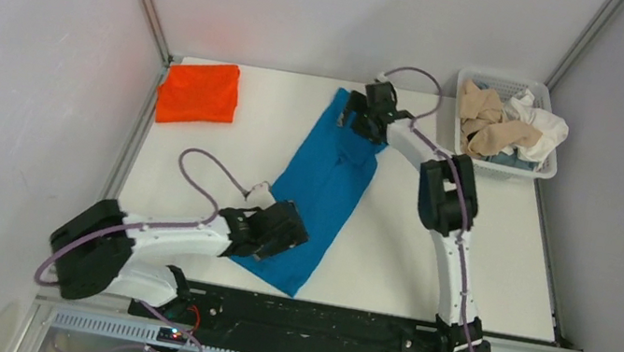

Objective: Fold and stack the t-shirts
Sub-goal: Rotate the tshirt 90 degrees, then grab the bottom of the folded rectangular tshirt with both arms

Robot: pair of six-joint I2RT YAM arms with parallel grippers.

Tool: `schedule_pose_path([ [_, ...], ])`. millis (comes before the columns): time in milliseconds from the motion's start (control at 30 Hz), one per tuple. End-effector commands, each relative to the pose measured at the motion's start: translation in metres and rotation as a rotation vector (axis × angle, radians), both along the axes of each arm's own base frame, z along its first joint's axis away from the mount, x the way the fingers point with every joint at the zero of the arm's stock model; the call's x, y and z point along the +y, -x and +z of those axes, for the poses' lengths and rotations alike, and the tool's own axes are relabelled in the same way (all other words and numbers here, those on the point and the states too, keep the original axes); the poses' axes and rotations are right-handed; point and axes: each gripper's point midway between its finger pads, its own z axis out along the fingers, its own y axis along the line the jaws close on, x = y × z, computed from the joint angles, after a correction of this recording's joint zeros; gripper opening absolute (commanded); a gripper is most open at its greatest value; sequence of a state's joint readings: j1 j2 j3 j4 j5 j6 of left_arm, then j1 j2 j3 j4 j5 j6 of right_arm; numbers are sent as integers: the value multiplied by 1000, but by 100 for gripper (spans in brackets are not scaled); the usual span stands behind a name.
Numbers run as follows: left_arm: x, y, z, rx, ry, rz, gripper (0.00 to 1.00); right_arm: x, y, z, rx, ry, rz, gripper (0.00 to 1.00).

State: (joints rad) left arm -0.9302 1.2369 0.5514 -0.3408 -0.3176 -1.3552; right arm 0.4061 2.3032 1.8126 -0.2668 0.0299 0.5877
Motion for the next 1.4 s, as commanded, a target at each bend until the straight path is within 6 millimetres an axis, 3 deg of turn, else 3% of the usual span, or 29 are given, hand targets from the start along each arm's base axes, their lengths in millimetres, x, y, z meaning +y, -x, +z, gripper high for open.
schedule_pose_path([
  [0,-45,-1,-5,2,26,6,100,40,-6,-11,47,83,207,100],
  [67,-70,-5,2,1,50,-18,100,53,-33,12,-18,9,214,100],
  [100,-76,-4,2,5,55,-26,100,51,-39,6,-13,-17,212,100],
  [200,-102,-6,9,-3,75,-58,100,55,-61,32,-120,-130,212,99],
  [367,-127,-1,29,-43,103,-135,100,51,-83,83,-303,-81,292,99],
  [467,-122,3,47,-121,88,-198,100,44,-88,137,-439,14,335,99],
  [500,-119,4,64,-169,110,-203,100,35,-89,147,-471,83,331,99],
  [567,-103,10,81,-230,114,-242,100,19,-73,187,-514,161,329,100],
  [600,-91,14,76,-243,82,-272,100,16,-66,196,-518,178,334,99],
  [733,-39,27,81,-288,47,-296,100,-2,-3,217,-448,259,357,100],
  [767,-26,28,82,-299,50,-312,100,-16,23,219,-403,289,322,100],
  [800,-12,24,77,-284,29,-296,100,-24,38,212,-367,298,299,99],
  [833,-5,31,71,-257,41,-336,100,-38,71,200,-297,283,251,99],
  [867,9,27,65,-226,30,-305,100,-44,89,195,-272,263,238,99],
  [900,11,36,56,-182,47,-342,100,-52,127,181,-223,204,212,99],
  [933,18,36,52,-163,40,-336,100,-56,145,174,-208,178,201,99],
  [967,19,40,48,-146,32,-367,100,-61,180,157,-190,134,179,100],
  [1000,23,43,42,-125,10,-376,100,-62,196,151,-187,111,170,100],
  [1067,27,49,32,-82,-28,-409,100,-65,251,129,-162,61,183,100],
  [1200,29,57,10,22,-85,-443,99,-41,331,92,-45,21,295,99],
  [1367,33,68,-9,108,-111,-440,81,-23,394,52,71,15,362,98],
])
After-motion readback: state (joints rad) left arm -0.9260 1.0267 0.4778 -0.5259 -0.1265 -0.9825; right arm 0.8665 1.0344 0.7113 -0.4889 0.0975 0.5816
